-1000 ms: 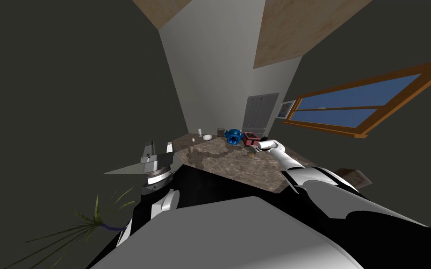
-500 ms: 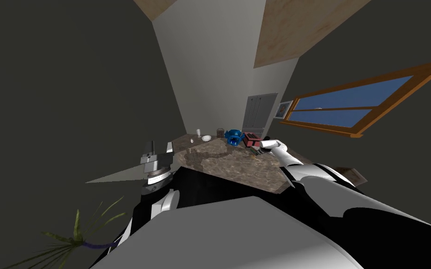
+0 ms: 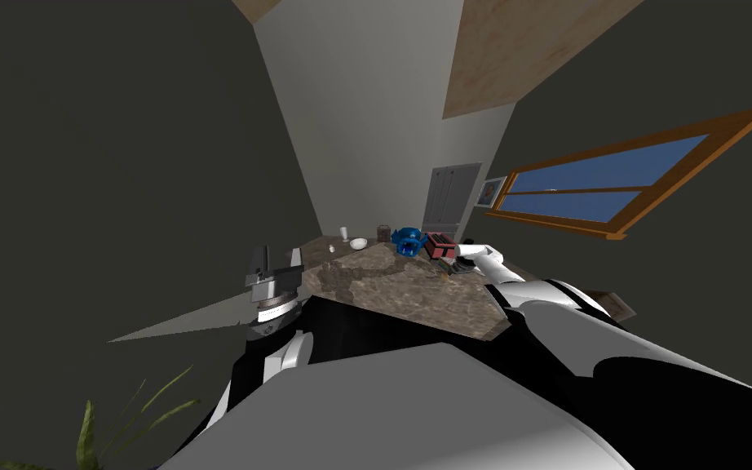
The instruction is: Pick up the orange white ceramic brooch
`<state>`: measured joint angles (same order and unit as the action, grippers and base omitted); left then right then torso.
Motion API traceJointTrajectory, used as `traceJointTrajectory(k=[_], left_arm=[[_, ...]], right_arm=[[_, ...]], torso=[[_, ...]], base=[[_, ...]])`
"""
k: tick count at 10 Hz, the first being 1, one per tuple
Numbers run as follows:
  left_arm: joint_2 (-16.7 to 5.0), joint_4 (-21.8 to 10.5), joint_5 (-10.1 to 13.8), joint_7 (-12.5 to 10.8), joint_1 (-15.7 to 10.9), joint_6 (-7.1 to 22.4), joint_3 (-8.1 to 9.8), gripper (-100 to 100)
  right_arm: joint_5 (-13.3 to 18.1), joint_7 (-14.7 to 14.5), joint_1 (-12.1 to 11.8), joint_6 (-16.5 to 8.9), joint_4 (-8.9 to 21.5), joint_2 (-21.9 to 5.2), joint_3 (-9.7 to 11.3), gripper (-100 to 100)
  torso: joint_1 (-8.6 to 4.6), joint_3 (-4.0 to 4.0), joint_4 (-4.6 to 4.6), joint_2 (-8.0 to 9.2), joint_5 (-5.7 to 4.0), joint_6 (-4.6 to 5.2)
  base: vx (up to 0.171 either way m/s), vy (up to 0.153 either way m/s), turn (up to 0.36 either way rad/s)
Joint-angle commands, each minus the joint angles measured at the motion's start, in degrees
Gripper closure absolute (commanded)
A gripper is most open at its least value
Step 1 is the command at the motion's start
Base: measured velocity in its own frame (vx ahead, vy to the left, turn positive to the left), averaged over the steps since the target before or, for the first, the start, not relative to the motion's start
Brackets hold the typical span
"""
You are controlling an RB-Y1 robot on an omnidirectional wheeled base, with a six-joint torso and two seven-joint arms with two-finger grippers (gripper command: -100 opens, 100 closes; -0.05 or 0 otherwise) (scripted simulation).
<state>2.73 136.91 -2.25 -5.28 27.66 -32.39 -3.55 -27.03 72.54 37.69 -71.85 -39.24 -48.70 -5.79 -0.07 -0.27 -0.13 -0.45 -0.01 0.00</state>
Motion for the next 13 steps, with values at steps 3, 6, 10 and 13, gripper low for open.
traceJointTrajectory(k=[3, 6, 10, 13], left_arm=[[0.00, 0.00, 0.00, 0.00, 0.00, 0.00, 0.00, 0], [0.00, 0.00, 0.00, 0.00, 0.00, 0.00, 0.00, 0], [0.00, 0.00, 0.00, 0.00, -0.01, 0.00, 0.00, 0], [0.00, 0.00, 0.00, 0.00, 0.00, 0.00, 0.00, 0]], right_arm=[[-1.56, 1.82, 1.03, -3.47, 4.05, 0.25, -0.77, -100], [-3.30, 3.65, 2.44, -7.00, 8.43, 0.62, -1.58, -100], [-4.01, 4.37, 2.94, -8.37, 10.19, 0.86, -1.91, -100], [-5.48, 5.83, 3.56, -10.98, 13.93, 1.82, -2.53, -100]], torso=[[-0.06, -0.05, -0.03, -0.08, -0.02, -0.02], [-0.06, 0.03, 0.01, 0.07, -0.01, -0.01], [-0.09, 0.04, 0.01, 0.10, -0.02, -0.03], [-0.11, 0.03, 0.01, 0.05, -0.03, -0.02]], base=[[0.100, 0.009, -0.041], [0.077, 0.004, -0.040], [0.071, 0.001, -0.015], [0.096, -0.015, -0.028]])
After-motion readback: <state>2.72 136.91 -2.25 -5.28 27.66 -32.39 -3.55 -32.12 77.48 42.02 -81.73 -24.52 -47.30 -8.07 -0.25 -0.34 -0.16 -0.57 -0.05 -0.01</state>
